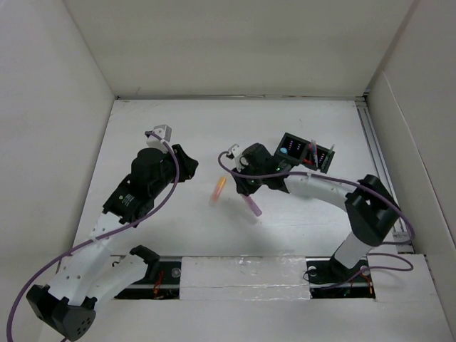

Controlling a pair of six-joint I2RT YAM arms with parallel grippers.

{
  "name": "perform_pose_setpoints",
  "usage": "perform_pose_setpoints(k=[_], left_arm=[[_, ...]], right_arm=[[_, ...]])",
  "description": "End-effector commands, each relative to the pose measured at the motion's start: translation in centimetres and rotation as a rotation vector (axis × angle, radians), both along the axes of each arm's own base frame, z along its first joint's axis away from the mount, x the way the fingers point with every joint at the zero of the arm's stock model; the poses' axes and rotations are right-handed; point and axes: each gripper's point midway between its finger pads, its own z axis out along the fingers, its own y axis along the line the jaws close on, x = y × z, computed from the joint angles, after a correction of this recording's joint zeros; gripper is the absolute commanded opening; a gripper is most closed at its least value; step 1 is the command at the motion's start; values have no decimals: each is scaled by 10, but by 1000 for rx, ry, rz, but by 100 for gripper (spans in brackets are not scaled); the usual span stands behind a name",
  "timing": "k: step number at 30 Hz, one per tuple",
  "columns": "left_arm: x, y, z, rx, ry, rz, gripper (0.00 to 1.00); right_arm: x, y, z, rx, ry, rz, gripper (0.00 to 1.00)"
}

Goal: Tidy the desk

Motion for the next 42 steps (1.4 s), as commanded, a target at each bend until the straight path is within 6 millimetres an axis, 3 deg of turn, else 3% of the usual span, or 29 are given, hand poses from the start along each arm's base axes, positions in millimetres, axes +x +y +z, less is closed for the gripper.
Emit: perform_pose_setpoints(k=[1,2,4,7,8,9,10,12,13,15,18,20,23,31,36,37,42], left_arm=[[6,-3,18,-18,-58,-5,30],[6,-4,18,-18,-58,-6,30],[6,-5,22,-25,-63,-10,30],[4,-6,23,-32,-61,-16,30],[4,-6,23,-33,-61,-15,30],[4,-6,23,-35,-60,-16,30],[3,-6,25,-36,-63,-16,30],[3,-6,25,-41,-62,-16,30],[2,-6,27,-43,-64,-21,30],[2,-7,26,-44,-59,-22,30],[0,-7,27,-48,-51,-23,30],[-1,-6,29,-53,-54,-22,30],[-3,-5,29,-52,-50,-18,30],[-4,-2,29,-54,-43,-3,30],[-6,1,28,-50,-36,5,30],[-6,2,27,-47,-36,12,30],[-5,2,24,-42,-21,17,32]], right_arm=[[38,-5,72,129,-186,-29,9],[50,-15,91,156,-231,-47,8],[65,-30,111,172,-288,-77,8],[115,-90,179,211,-492,-198,8],[115,-91,179,211,-493,-199,8],[124,-99,196,232,-545,-207,8],[136,-121,211,239,-598,-253,8],[149,-135,235,277,-688,-262,8],[160,-150,243,289,-729,-290,8],[169,-158,257,317,-791,-283,8],[184,-175,261,345,-842,-292,8],[193,-186,245,337,-825,-308,8],[197,-185,233,367,-812,-279,7],[187,-177,214,412,-818,-241,6],[180,-184,202,378,-823,-262,5],[178,-185,198,373,-817,-265,7],[168,-187,200,341,-823,-259,45]])
